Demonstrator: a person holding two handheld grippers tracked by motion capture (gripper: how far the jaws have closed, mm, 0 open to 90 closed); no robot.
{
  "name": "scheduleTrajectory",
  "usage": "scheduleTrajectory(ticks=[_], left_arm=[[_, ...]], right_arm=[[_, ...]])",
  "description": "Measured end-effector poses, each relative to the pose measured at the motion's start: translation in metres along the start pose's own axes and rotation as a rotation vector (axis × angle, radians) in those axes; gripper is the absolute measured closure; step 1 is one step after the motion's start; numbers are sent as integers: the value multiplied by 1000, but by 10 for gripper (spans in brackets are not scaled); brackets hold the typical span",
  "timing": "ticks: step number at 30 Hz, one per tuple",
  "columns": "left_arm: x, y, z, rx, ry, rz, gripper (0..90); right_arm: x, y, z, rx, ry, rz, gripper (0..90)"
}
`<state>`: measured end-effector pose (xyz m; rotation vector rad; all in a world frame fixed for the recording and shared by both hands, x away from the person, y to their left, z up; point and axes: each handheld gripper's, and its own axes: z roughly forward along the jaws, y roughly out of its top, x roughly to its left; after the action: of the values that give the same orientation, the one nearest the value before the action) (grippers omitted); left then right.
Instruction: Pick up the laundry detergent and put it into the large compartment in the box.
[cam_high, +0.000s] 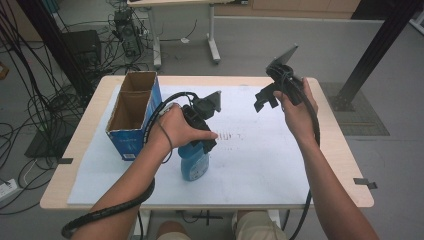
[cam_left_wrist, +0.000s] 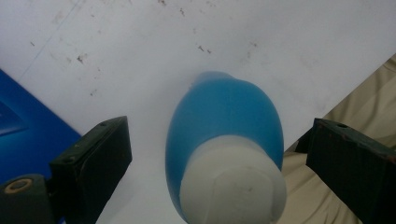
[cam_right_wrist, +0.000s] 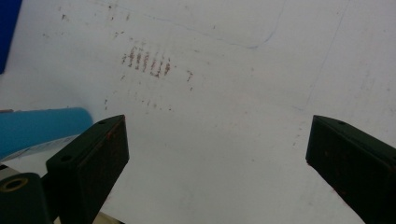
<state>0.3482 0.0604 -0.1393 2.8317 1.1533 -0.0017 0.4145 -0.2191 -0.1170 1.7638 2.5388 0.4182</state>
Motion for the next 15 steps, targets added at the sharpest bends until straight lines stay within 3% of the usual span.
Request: scheduleTrajectory(ticks=[15], left_arm=[[-3,2,10,16,5,10,69]], right_arm=[[2,2,2,7,1,0,55]])
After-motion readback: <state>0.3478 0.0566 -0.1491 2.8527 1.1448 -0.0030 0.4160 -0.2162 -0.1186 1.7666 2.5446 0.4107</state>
